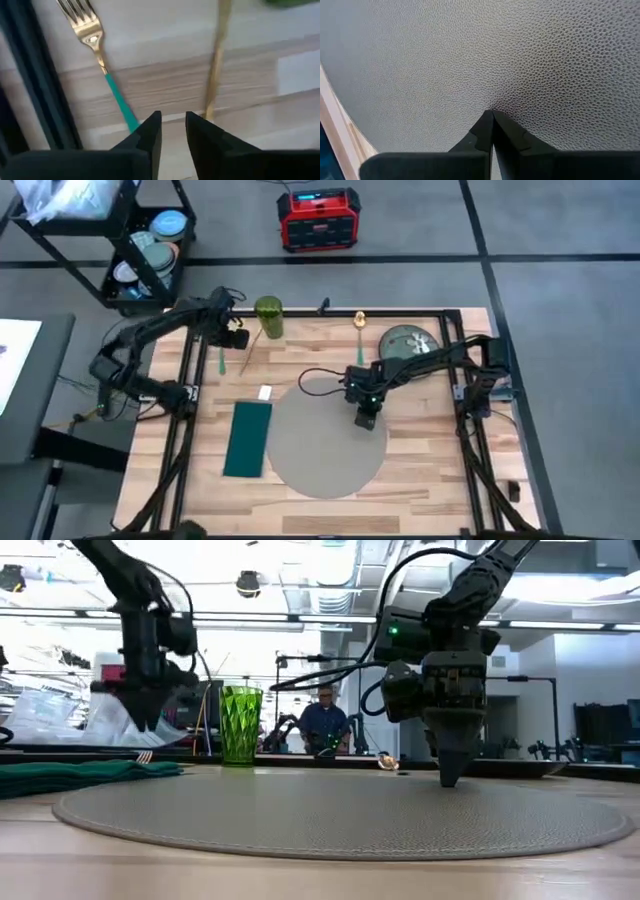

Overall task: Set table place
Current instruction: Put the fork on the green napkin

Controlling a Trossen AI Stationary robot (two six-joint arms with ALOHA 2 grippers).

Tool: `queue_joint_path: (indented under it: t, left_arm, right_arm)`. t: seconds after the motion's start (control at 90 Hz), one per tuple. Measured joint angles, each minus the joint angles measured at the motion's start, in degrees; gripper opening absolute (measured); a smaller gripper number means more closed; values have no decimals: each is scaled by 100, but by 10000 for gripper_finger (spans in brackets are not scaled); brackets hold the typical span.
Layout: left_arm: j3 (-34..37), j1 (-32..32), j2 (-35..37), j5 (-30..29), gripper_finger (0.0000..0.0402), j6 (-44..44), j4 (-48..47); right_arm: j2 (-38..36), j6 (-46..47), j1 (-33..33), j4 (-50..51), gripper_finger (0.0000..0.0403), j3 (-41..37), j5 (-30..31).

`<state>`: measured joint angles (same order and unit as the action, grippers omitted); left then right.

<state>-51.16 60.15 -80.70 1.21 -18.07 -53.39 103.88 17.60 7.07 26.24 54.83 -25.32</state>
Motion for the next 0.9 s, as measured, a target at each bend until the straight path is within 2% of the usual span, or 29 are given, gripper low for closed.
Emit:
queue_joint_path:
  t: [0.233, 0.422, 0.544, 0.678, 0.811, 0.9]
  left_arm:
    - [-7, -1, -99, 5, 122, -20, 44]
    - [-9, 1, -101, -84, 127, -1273, 642]
    - [-104, -13, -198, -246, 127, -1831, 603]
    - [-127, -270, -509, -289, 126, -2307, 577]
    - [-127, -724, -811, -312, 116, -2380, 644]
    - [-128, -842, -857, -597, 108, -2344, 594]
  right_arm:
    - [-2, 39, -22, 0, 0, 0, -21]
    - [-4, 41, -24, -11, 0, 0, -29]
    - [-7, 4, -24, -13, 0, 0, -31]
    - [-7, -103, -11, -24, 0, 0, -44]
    - [-7, -332, 22, 4, 0, 0, -83]
    - [-8, -496, 20, 114, 0, 2, -95]
